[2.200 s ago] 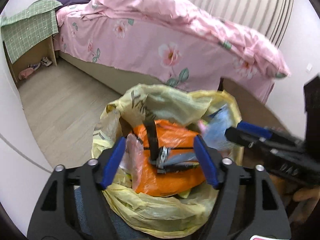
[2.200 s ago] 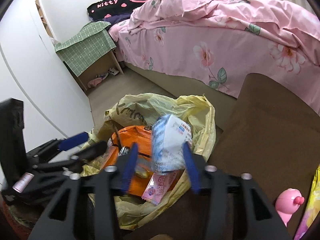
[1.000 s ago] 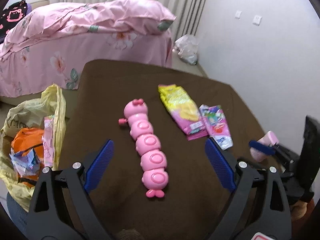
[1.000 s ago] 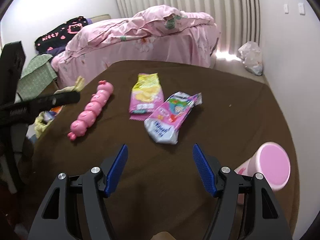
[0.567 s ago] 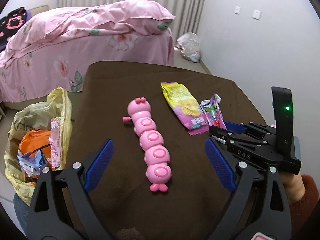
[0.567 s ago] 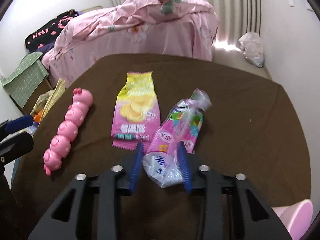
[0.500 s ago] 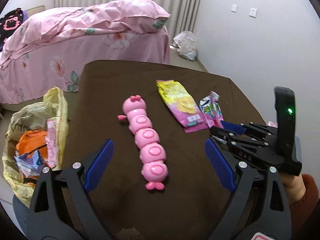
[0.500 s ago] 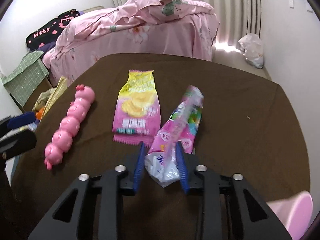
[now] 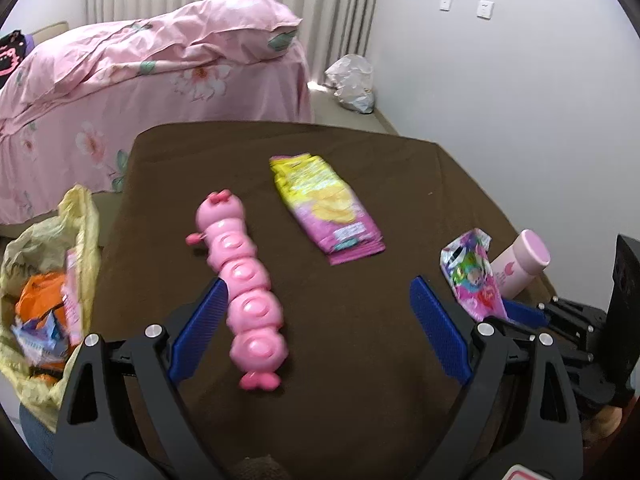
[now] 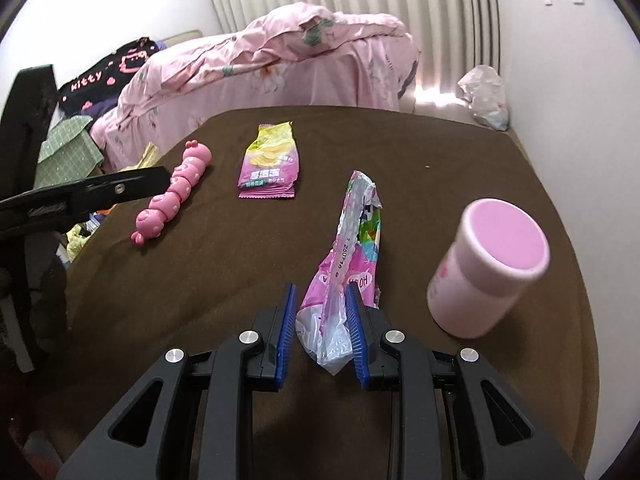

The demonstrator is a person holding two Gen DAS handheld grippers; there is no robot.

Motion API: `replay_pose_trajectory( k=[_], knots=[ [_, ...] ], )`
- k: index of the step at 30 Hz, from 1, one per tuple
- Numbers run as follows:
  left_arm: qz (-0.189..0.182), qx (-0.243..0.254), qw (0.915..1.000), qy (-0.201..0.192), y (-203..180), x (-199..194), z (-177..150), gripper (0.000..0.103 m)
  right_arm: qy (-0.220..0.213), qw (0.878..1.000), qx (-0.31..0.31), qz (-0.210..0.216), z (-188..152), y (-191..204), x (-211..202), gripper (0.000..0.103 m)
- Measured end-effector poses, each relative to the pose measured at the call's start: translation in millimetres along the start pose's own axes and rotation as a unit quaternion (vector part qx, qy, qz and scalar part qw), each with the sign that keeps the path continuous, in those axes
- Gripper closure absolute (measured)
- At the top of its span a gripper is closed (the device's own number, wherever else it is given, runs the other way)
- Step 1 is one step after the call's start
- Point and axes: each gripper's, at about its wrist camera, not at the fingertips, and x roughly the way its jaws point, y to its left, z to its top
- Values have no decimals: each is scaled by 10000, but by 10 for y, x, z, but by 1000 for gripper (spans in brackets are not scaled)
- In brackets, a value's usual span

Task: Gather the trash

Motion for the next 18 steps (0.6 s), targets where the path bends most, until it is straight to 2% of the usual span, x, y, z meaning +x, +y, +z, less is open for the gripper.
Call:
replay_pose_trajectory(
  k=[3, 6, 7, 9, 14, 17, 18],
  knots=[
    [-344, 92, 9994, -25, -45, 147, 198, 15, -71, 10000, -51, -11, -6, 12, -30, 79],
    [-434, -22, 9988, 221, -1, 459, 501, 15, -87, 9999, -76, 22, -10, 24, -38, 79],
    [-369, -104, 9986, 371, 27, 599, 609, 16, -86, 9999, -91, 28, -15, 28, -39, 79],
    [-62, -243, 9978, 620, 81, 829, 770, 25, -132, 9999, -68, 8, -36, 24, -55, 79],
    [256, -605, 9928, 1004, 224, 1288, 981, 27, -218, 9997, 48, 31, -66, -1, -109, 78],
    [404, -786, 9883, 1241, 320, 1465, 988, 40, -217, 9998, 8, 10, -76, 16, -126, 75],
    [437, -799, 9888, 1178, 325, 1448, 990, 47, -219, 9998, 3, 12, -81, 18, -130, 75]
  ],
)
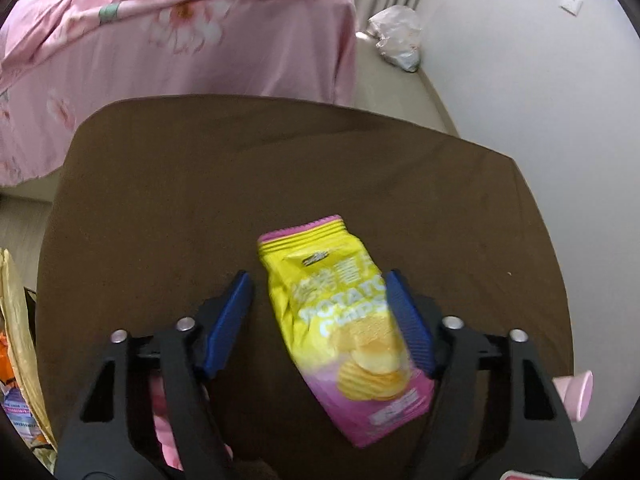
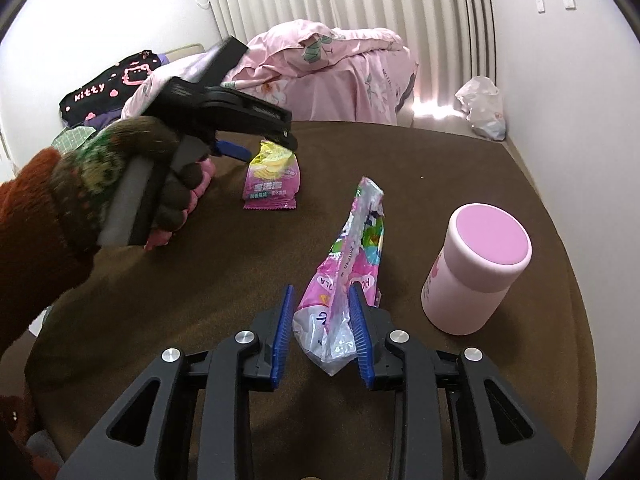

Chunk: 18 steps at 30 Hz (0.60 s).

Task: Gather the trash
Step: 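Grasp the yellow potato chips bag with the left tool and lift it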

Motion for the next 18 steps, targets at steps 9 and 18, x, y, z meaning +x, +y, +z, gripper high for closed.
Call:
replay_pose_trajectory(
  k=[9, 18],
  knots=[
    [-453, 424, 9981, 16, -108, -208, -260, 83, -22, 9998, 184, 18, 10, -46, -10, 61],
    [-607, 768, 9909, -924, -172, -902, -783, 87, -107, 9953, 733, 620, 31, -174, -81, 40]
  ],
)
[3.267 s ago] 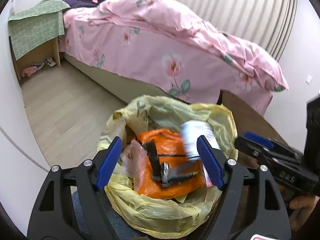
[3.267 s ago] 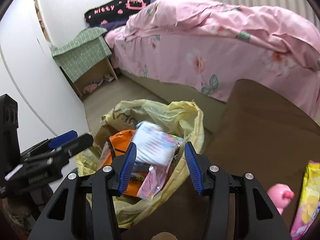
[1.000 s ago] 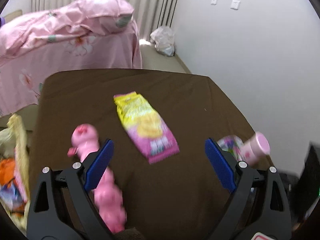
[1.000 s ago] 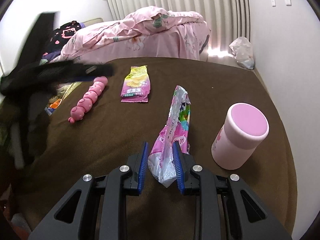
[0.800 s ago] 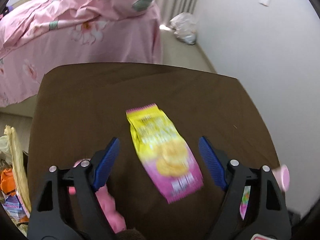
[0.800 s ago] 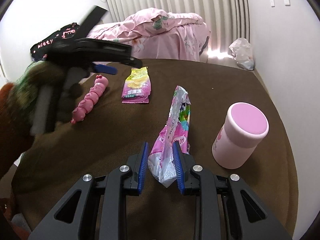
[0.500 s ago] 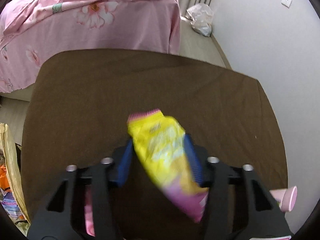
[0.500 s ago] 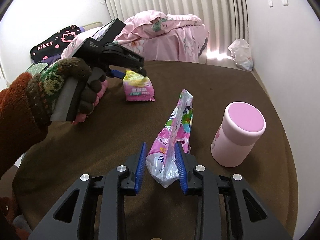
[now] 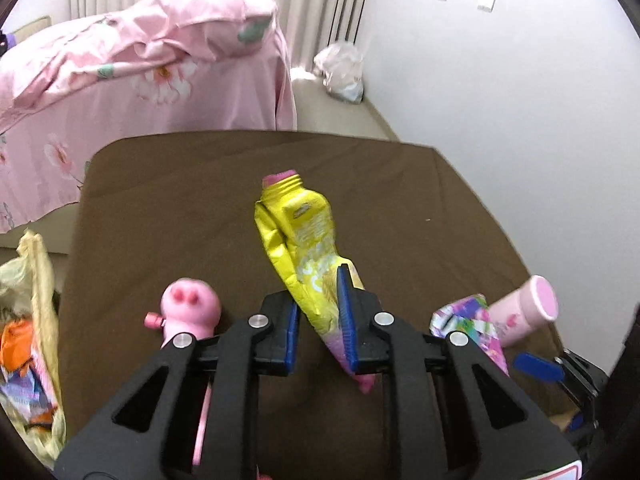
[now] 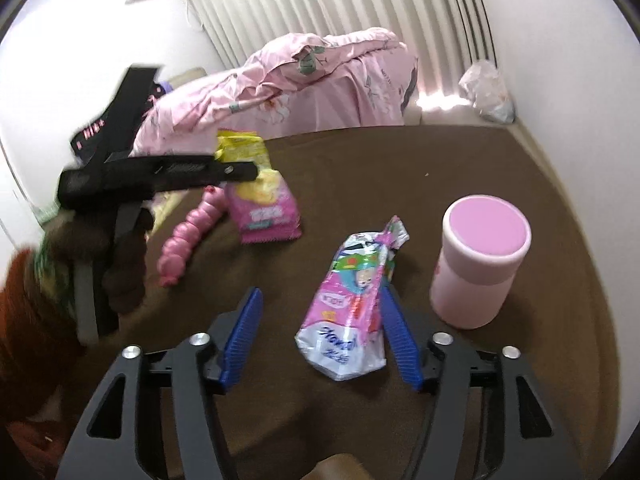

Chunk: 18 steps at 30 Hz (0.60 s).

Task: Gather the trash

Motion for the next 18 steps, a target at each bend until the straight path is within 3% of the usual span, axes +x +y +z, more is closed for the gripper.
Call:
replay_pose_trajectory(
  k=[2, 5, 9, 14, 18],
  knots=[
    [-93, -89, 9997, -205, 14, -161, -66, 88, 14, 9999, -154, -26, -8, 54, -9, 40],
    [-193, -217, 9990, -333, 58, -300, -140, 88, 437, 9972, -599, -122, -36, 160, 48, 40],
    [-359, -230, 9985, -331, 57, -420, -242, 88, 127, 9946, -783, -667, -81, 202, -59, 40],
    [-545, -300, 9977, -262, 76, -447, -331, 88, 113, 9912, -747, -1091, -57, 171, -19, 40],
    [-464, -396, 9977, -302, 135, -475, -368, 88, 135, 9950, -601, -792, -43, 153, 16, 40]
  ],
)
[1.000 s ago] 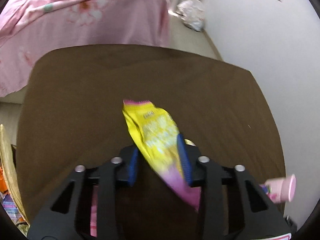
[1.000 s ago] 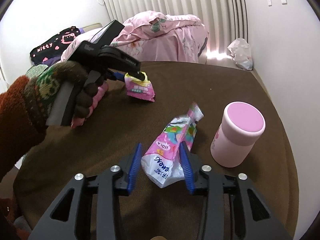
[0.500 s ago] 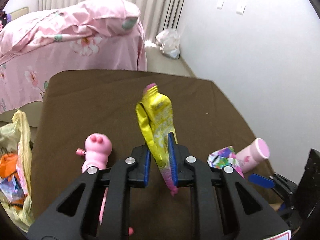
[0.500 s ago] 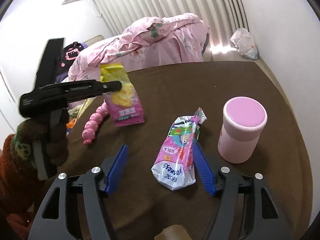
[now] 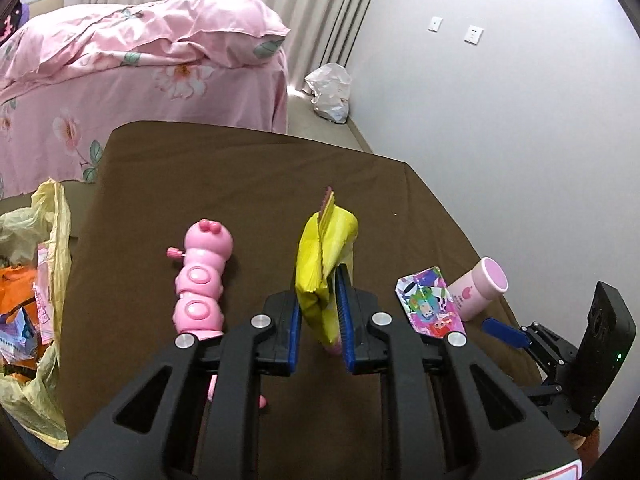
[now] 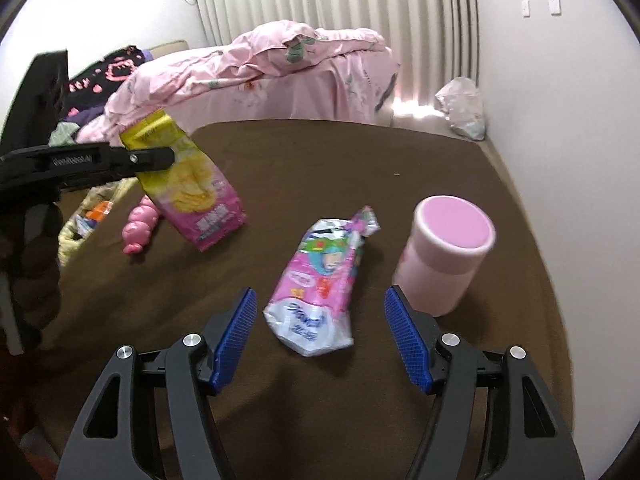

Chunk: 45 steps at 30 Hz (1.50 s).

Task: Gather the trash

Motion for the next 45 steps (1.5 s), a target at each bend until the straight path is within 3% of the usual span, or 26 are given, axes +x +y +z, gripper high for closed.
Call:
replay_pose_trajectory(
  k=[5, 7, 10, 11, 15, 22, 25, 30, 45],
  knots=[
    [23, -27, 9999, -99, 36, -66, -7, 88, 510, 9986, 82, 98, -21, 20, 243, 42],
    [52, 5, 9999, -140, 29, -97, 0, 87, 514, 9987, -4, 40, -40, 53, 260, 67],
    [62, -1, 9998, -211, 18, -134, 20, 86, 331, 9993, -141, 52, -45, 94, 180, 85],
    [53, -6, 9997, -226, 9, -138, 30, 85, 272, 9994, -207, 51, -48, 112, 145, 87],
    [30, 33, 9997, -232, -42, -103, 77, 75, 175, 9996, -196, 141, -39, 126, 87, 88],
    [80, 235, 9994, -258, -164, -50, 148, 75, 37, 9998, -89, 165, -44, 83, 2, 88],
    [96, 316, 9991, -268, -189, -52, 167, 87, -25, 9998, -61, 169, -41, 54, -37, 89],
    [71, 401, 9985, -366, -222, -120, 176, 91, -156, 9997, -45, 158, -13, 35, -92, 92],
    [185, 97, 9919, -1256, 16, -930, 259, 91, -770, 9947, -640, 219, 419, 486, -537, 92]
  ],
)
